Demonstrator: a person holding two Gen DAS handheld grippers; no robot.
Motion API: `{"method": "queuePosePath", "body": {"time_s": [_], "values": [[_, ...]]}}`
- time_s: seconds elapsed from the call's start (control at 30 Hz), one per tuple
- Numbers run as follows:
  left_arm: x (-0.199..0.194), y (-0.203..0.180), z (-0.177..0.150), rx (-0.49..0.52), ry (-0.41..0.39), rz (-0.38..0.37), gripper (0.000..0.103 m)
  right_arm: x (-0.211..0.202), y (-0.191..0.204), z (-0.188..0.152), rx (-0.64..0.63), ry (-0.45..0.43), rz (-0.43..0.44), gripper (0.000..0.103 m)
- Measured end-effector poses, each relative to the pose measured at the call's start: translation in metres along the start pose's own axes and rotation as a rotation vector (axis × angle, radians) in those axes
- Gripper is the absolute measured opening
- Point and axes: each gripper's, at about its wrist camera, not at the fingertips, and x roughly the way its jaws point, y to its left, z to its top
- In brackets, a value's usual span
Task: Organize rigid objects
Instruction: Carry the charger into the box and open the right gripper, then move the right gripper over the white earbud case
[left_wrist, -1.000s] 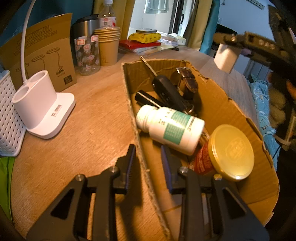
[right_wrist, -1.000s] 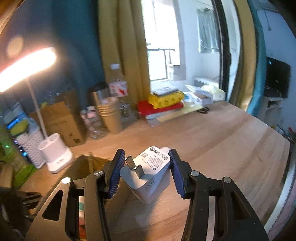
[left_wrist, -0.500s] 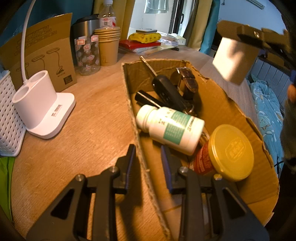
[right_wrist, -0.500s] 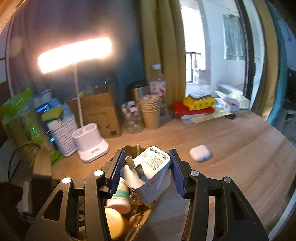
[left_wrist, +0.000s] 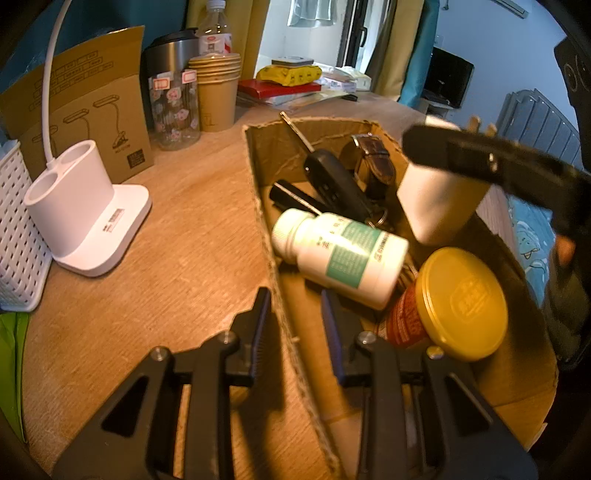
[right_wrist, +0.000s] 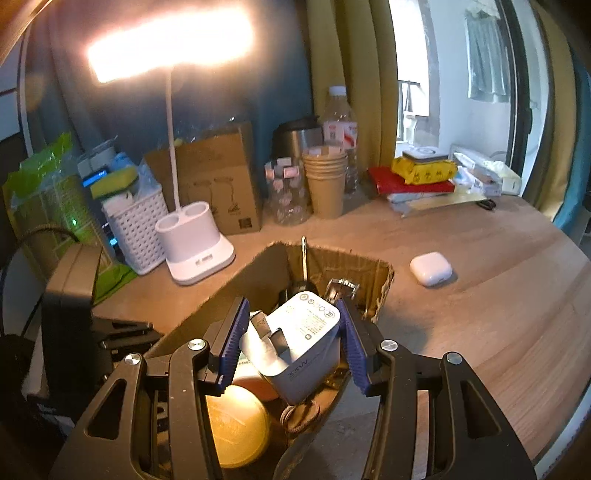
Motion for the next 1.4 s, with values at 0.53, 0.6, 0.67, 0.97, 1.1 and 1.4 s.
{"method": "queuePosePath", "body": {"time_s": [0.53, 0.6, 0.67, 0.97, 1.1, 1.4], "values": [[0.000, 0.000, 0.000, 0.000, 0.000, 0.000, 0.029, 0.015, -0.004, -0.011, 0.016, 0.079, -0.002, 0.052], [0.000, 0.000, 0.000, 0.000, 0.000, 0.001, 0.029, 0.013, -0.003, -0.010, 0.012, 0.069, -0.005, 0.057], [0.000, 0.000, 0.000, 0.002, -0.001, 0.002, 0.029, 0.009, -0.004, -0.009, 0.009, 0.055, -0.005, 0.064], [0.001, 0.003, 0.001, 0.000, -0.001, 0.003, 0.029, -0.002, -0.016, -0.003, 0.030, 0.015, -0.029, 0.064], [0.001, 0.003, 0.001, 0.000, -0.001, 0.003, 0.029, -0.007, -0.026, -0.002, 0.052, 0.000, -0.035, 0.064], [0.001, 0.003, 0.001, 0.000, -0.001, 0.003, 0.029, -0.015, -0.055, 0.003, 0.071, -0.038, -0.107, 0.069]]}}
